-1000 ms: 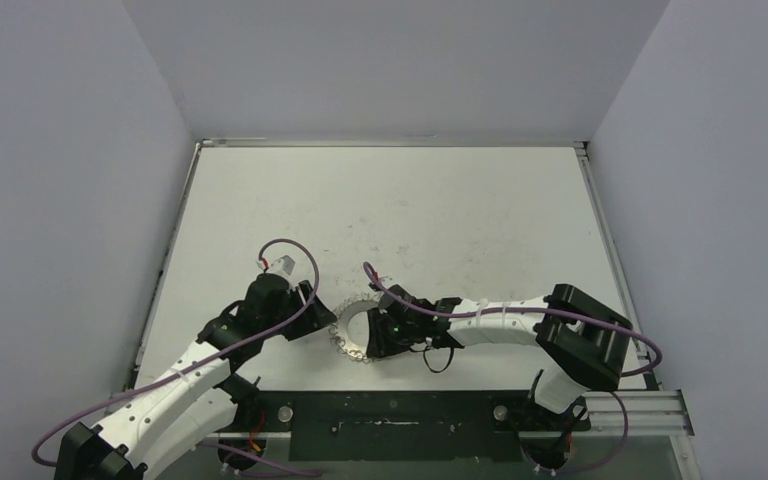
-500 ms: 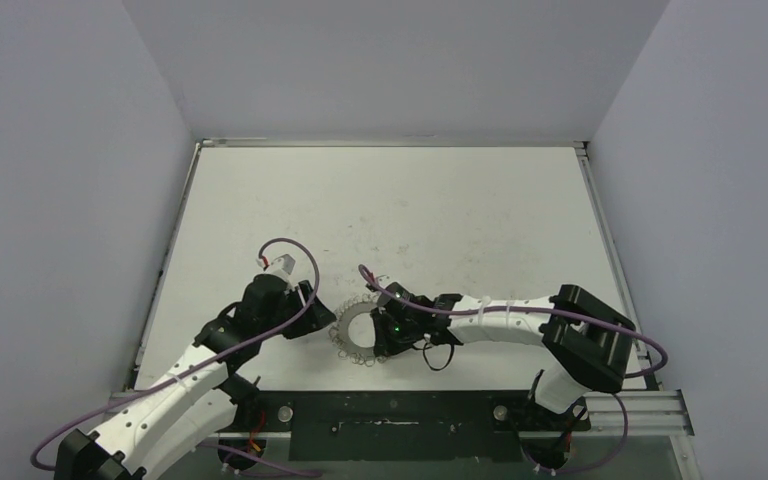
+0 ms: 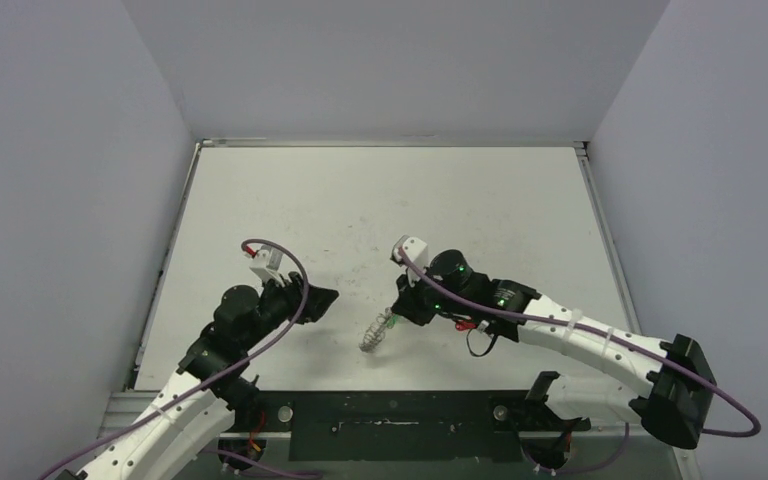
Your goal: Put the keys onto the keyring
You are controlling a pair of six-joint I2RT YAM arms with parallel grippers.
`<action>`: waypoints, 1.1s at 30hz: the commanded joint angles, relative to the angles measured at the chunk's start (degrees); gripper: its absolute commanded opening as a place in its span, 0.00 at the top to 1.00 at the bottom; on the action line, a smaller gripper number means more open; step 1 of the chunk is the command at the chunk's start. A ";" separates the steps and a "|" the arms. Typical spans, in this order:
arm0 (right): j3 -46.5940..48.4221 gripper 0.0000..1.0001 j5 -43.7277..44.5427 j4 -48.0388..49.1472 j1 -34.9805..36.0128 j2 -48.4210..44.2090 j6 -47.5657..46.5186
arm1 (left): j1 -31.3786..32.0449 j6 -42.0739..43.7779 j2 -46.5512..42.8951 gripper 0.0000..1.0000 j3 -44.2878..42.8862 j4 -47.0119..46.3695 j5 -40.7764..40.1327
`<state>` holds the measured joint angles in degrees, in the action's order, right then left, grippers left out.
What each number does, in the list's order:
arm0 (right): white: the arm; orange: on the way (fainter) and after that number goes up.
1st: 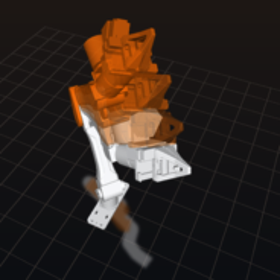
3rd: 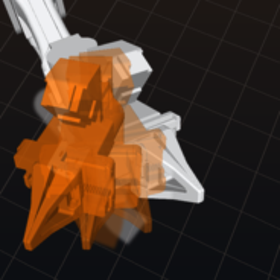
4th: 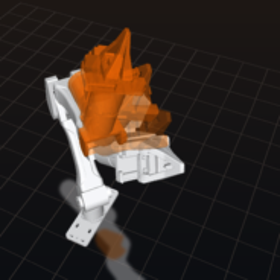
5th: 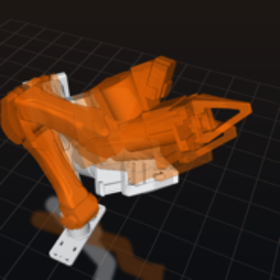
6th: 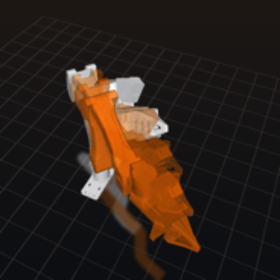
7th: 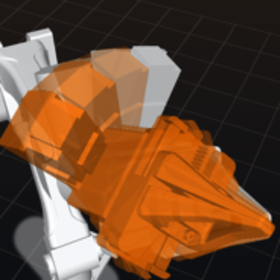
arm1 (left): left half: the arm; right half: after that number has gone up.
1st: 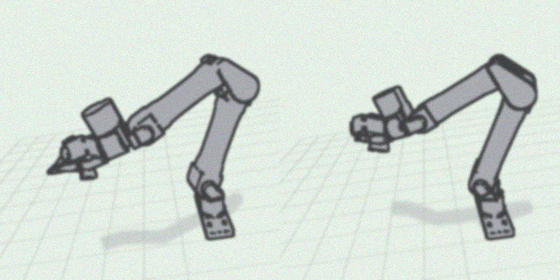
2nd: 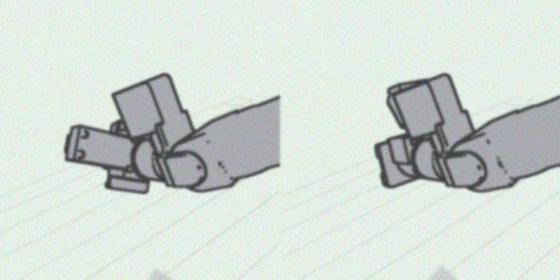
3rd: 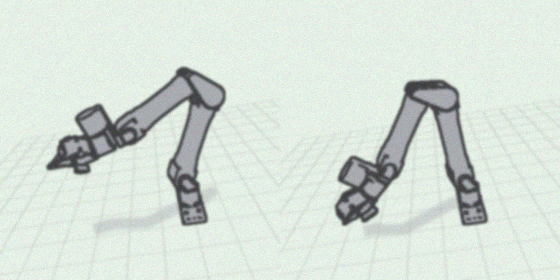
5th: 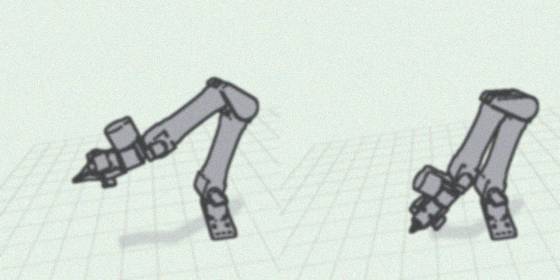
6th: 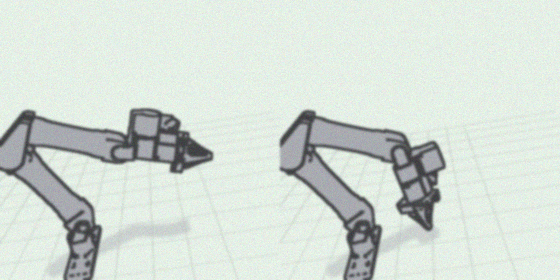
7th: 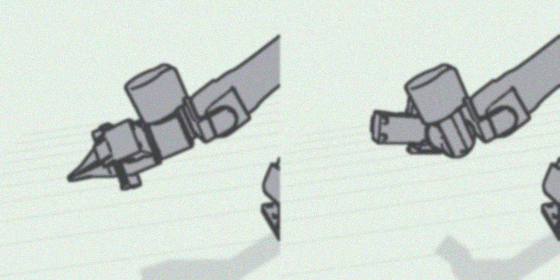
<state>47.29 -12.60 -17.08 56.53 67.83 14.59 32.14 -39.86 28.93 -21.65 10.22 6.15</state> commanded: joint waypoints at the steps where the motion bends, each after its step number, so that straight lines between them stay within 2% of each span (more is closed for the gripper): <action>1: -2.64 1.00 -11.13 4.87 -5.14 -5.72 -10.06 | -0.15 4.81 -3.03 0.54 4.69 -18.56 4.26; 7: -3.79 1.00 -14.55 8.57 -5.34 -8.45 -13.89 | -0.06 8.46 -1.79 0.55 11.69 -38.98 12.20; 16: -8.19 1.00 -17.68 22.73 -5.47 -10.88 -10.33 | 3.22 17.02 7.69 0.57 12.67 -54.99 23.97; 24: -10.66 1.00 -17.92 28.49 -5.58 -11.44 -6.79 | 14.58 32.50 10.97 0.63 13.13 -54.94 20.58; 33: -15.71 1.00 -15.77 34.29 -7.63 -7.78 2.32 | 15.38 34.27 7.22 0.67 14.98 -50.25 13.82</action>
<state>34.52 -29.26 8.56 50.74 58.72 11.44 47.22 -8.19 38.41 -6.83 -40.16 23.77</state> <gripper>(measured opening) 0.030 0.339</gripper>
